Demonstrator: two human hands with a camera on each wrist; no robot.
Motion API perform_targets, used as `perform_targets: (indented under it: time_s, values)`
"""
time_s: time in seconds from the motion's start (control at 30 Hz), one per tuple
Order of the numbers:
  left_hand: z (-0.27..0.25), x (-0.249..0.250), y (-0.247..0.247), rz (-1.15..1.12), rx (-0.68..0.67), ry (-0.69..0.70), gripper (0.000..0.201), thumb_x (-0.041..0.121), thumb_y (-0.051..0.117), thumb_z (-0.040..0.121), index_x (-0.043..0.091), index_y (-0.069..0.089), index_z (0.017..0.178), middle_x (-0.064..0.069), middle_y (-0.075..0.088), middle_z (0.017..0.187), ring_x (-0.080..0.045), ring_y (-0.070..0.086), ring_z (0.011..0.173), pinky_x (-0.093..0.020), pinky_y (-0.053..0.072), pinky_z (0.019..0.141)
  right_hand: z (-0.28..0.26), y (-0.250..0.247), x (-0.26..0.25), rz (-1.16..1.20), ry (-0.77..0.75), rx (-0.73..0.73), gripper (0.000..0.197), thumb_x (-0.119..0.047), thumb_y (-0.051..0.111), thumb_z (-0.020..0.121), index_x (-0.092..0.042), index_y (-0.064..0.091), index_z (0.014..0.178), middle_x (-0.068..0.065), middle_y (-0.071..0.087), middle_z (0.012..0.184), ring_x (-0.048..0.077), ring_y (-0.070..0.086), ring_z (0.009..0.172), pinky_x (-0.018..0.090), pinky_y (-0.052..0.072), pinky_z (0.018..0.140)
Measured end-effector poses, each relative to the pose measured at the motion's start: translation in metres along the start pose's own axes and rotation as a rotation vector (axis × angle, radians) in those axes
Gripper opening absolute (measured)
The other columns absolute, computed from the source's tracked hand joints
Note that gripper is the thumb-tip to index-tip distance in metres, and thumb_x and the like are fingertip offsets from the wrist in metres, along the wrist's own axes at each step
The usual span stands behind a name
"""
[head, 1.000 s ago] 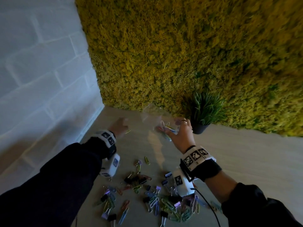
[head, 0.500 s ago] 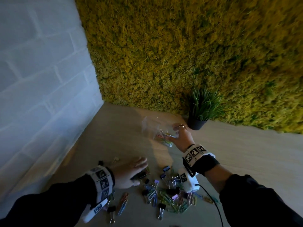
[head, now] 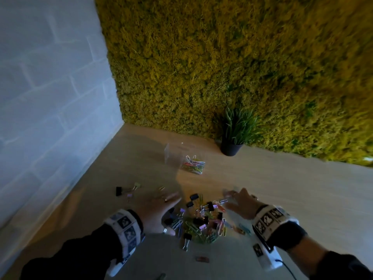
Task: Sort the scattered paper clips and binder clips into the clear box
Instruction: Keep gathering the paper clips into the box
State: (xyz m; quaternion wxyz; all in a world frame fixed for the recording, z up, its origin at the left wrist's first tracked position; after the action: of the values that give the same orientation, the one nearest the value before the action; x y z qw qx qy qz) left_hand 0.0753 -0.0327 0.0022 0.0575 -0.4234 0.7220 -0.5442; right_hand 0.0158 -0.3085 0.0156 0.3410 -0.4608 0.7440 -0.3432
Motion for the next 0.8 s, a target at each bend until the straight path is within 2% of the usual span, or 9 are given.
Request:
perform_targets:
  time_s: [0.1,0.2,0.27,0.33,0.4,0.43,0.57,0.7,0.8]
  values:
    - [0.004,0.031,0.006,0.063,-0.068,0.046,0.106,0.063,0.059,0.075,0.030,-0.010,0.148,0.010,-0.013,0.158,-0.018,-0.009,0.146,-0.054,-0.009,0.117,-0.017,0.020,-0.011,0.008,-0.060,-0.003,0.105,-0.090,0.012,0.059,-0.025,0.032,0.140,0.013,0.035,0.130,0.032,0.043,0.122,0.039,0.033,0.108]
    - [0.006,0.050,0.014,0.130,-0.142,0.078,0.099,0.060,0.059,0.077,0.036,-0.007,0.147,0.013,-0.010,0.157,-0.017,-0.008,0.146,-0.063,-0.006,0.114,-0.022,0.036,-0.022,0.018,-0.188,-0.006,0.133,-0.094,-0.010,0.039,-0.016,0.039,0.134,0.010,0.040,0.136,0.019,0.041,0.108,0.034,0.029,0.101]
    - [0.005,0.052,0.015,0.168,-0.126,0.072,0.087,0.052,0.057,0.083,0.035,0.003,0.148,0.013,-0.004,0.158,-0.017,-0.004,0.147,-0.060,-0.002,0.115,-0.028,0.034,-0.018,0.074,-0.153,0.049,0.139,-0.097,0.005,0.025,-0.016,0.045,0.131,0.012,0.040,0.134,0.004,0.036,0.083,0.027,0.030,0.093]
    - [0.000,0.050,0.013,0.163,-0.095,0.037,0.076,0.043,0.055,0.088,0.033,0.010,0.148,0.010,0.001,0.158,-0.018,-0.001,0.147,-0.053,0.004,0.118,-0.044,0.025,-0.011,0.150,-0.055,0.068,0.117,-0.094,0.031,0.047,-0.014,0.045,0.131,0.013,0.041,0.126,0.012,0.047,0.089,0.025,0.036,0.089]
    - [-0.006,0.050,0.014,0.155,-0.022,0.003,0.071,0.040,0.055,0.087,0.031,0.018,0.147,0.008,0.006,0.158,-0.019,0.003,0.146,-0.050,0.011,0.118,-0.051,0.026,0.000,0.116,0.019,0.036,0.073,-0.064,0.052,0.080,-0.012,0.041,0.131,0.012,0.039,0.126,0.029,0.050,0.114,0.030,0.040,0.091]
    - [-0.008,0.053,0.014,0.140,0.045,0.003,0.068,0.040,0.056,0.086,0.030,0.024,0.145,0.007,0.013,0.156,-0.019,0.009,0.145,-0.047,0.015,0.117,-0.054,0.030,0.002,0.099,0.048,0.014,0.067,-0.056,0.056,0.082,-0.013,0.040,0.130,0.013,0.039,0.127,0.032,0.048,0.119,0.032,0.040,0.095]
    - [-0.008,0.073,0.018,0.107,0.210,0.075,0.050,0.037,0.061,0.084,0.027,0.046,0.130,0.005,0.042,0.137,-0.017,0.042,0.127,-0.036,0.039,0.103,-0.060,0.051,-0.016,0.131,-0.033,-0.022,0.095,-0.079,0.061,0.054,-0.018,0.045,0.126,0.005,0.039,0.121,0.026,0.050,0.113,0.037,0.042,0.101]
    - [0.003,0.083,0.016,0.101,0.136,0.015,0.035,0.018,0.060,0.088,0.012,0.056,0.122,-0.006,0.053,0.128,-0.021,0.049,0.121,-0.033,0.040,0.099,-0.056,0.064,-0.041,0.069,-0.140,0.033,0.090,-0.063,0.070,0.062,-0.015,0.040,0.133,0.007,0.041,0.129,0.024,0.043,0.115,0.037,0.042,0.101]
    - [0.010,0.078,0.017,0.074,0.115,-0.030,0.026,0.009,0.051,0.091,0.008,0.059,0.116,-0.009,0.057,0.123,-0.022,0.057,0.110,-0.030,0.045,0.093,-0.050,0.065,-0.053,0.027,-0.190,0.070,0.072,-0.044,0.070,0.074,-0.009,0.045,0.132,0.012,0.043,0.134,0.028,0.035,0.126,0.034,0.032,0.107]
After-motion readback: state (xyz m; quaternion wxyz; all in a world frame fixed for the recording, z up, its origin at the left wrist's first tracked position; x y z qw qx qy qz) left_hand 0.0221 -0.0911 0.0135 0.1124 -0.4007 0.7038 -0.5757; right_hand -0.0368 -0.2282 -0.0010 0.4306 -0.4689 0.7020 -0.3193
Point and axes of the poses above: each hand's wrist, its own z-axis towards the middle knuckle, its own y-axis out of the palm, x = y × z, the point moved 2 cm from there along z, towards the middle knuckle
